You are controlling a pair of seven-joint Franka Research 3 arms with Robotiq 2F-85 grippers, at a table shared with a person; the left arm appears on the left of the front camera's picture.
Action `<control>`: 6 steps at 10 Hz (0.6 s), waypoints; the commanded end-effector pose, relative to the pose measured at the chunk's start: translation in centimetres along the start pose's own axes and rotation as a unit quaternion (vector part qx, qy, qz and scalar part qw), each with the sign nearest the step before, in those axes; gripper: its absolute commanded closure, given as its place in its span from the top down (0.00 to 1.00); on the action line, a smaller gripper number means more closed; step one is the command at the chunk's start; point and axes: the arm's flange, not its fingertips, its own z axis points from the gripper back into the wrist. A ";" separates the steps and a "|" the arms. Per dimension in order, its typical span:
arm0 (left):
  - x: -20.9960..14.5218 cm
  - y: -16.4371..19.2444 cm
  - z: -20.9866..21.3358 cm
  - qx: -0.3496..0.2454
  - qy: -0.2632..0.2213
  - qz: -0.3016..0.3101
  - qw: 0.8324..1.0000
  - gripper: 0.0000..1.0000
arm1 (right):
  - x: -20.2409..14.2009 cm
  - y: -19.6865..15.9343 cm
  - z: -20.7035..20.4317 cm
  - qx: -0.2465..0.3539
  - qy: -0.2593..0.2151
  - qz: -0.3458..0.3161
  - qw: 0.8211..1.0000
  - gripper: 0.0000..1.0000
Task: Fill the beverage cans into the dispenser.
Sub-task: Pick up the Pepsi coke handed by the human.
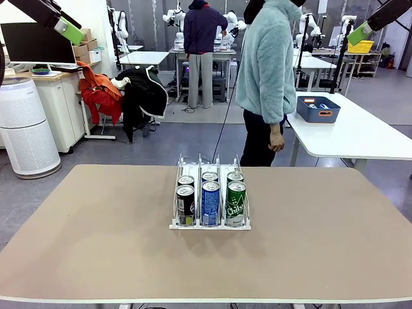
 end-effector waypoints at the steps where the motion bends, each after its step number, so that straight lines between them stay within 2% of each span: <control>1: 0.5 -0.6 0.9 -0.010 -0.006 0.037 0.999 1.00 | 0.0 -0.1 -0.1 -0.004 -0.003 0.000 1.000 1.00; 6: 1.1 -1.4 1.4 -0.027 -0.005 0.023 0.999 1.00 | 0.0 -0.1 -0.1 -0.004 -0.003 0.000 1.000 1.00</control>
